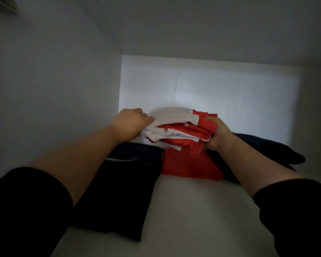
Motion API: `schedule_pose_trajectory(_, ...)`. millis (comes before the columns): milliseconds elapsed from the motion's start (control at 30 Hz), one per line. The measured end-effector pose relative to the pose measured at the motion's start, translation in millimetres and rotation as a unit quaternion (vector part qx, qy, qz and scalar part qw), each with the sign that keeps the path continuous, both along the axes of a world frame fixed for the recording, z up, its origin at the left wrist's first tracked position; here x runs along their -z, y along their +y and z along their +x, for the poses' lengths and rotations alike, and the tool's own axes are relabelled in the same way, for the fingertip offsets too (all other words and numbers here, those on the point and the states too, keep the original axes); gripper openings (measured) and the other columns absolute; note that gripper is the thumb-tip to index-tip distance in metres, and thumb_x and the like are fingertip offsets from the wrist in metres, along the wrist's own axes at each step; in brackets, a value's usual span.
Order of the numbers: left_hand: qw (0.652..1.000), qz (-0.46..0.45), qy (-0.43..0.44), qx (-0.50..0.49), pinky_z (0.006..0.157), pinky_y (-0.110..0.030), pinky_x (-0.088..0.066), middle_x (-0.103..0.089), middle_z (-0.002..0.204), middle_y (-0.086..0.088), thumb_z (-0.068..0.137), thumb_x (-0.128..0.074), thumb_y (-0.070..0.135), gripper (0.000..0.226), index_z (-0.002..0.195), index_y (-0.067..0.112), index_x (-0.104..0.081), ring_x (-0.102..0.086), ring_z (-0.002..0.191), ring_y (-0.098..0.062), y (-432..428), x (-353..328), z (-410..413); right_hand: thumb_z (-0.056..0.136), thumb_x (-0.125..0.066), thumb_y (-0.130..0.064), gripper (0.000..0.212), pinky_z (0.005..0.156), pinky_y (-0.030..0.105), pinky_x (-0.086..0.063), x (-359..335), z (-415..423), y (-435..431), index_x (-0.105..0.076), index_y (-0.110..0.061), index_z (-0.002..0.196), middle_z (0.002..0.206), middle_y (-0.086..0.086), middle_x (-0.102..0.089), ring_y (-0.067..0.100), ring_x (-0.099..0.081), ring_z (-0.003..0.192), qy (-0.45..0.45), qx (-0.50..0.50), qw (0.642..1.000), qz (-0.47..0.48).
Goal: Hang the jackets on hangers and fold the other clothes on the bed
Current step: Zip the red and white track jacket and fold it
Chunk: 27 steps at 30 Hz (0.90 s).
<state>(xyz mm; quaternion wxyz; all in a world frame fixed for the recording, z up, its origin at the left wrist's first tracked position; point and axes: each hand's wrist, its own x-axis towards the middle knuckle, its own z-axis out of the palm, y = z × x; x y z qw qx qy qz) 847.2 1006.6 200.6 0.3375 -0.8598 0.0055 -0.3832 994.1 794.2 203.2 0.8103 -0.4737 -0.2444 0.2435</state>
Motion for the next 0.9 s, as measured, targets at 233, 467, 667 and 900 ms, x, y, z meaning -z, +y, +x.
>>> schedule_pose_trajectory(233, 0.987, 0.092, -0.031, -0.124, 0.04, -0.024, -0.042, -0.06, 0.054, -0.007, 0.045, -0.082, 0.003, 0.03, 0.071, 0.009, -0.068, -0.058, 0.05, -0.026, 58.5, -18.5, 8.4, 0.092, -0.041, 0.005, 0.046, 0.104, 0.042, -0.044, -5.3, 27.4, 100.6, -0.046, 0.003, 0.137, 0.13, 0.025, -0.053, 0.035, -0.055, 0.118, -0.057, -0.123, 0.99, 0.043)
schedule_pose_trajectory(467, 0.94, -0.064, 0.138, -0.306, 0.086, -0.033, -0.045, -0.061, 0.122, -0.006, 0.095, -0.049, 0.028, 0.035, 0.129, 0.019, -0.049, -0.06, 0.108, -0.027, 125.4, 44.3, 34.1, 0.094, -0.039, 0.003, 0.03, 0.077, 0.035, -0.055, 69.5, 57.5, 183.2, -0.057, 0.009, 0.117, 0.102, 0.027, -0.066, 0.029, -0.065, 0.082, -0.026, -0.122, 0.991, -0.054)
schedule_pose_trajectory(667, 0.912, -0.212, 0.191, -0.295, 0.11, -0.04, -0.026, -0.034, 0.15, -0.003, 0.092, -0.053, 0.04, 0.058, 0.145, 0.026, -0.032, -0.032, 0.137, -0.024, 128.3, 68.0, 48.8, 0.099, -0.037, -0.002, 0.038, 0.086, 0.042, -0.049, 79.0, 73.4, 194.0, -0.043, 0.014, 0.134, 0.118, 0.034, -0.058, 0.041, -0.06, 0.1, -0.055, -0.115, 0.985, -0.117)
schedule_pose_trajectory(900, 0.895, -0.301, 0.223, -0.241, 0.115, -0.033, -0.022, -0.016, 0.159, -0.004, 0.093, -0.052, 0.03, 0.07, 0.152, 0.023, -0.015, -0.02, 0.145, -0.02, 140.9, 77.1, 51.8, 0.091, -0.052, -0.028, 0.048, 0.1, 0.028, -0.033, 50.1, 71.8, 199.7, -0.05, -0.005, 0.132, 0.137, 0.014, -0.047, 0.029, -0.045, 0.127, -0.298, 0.31, 0.885, -0.181)
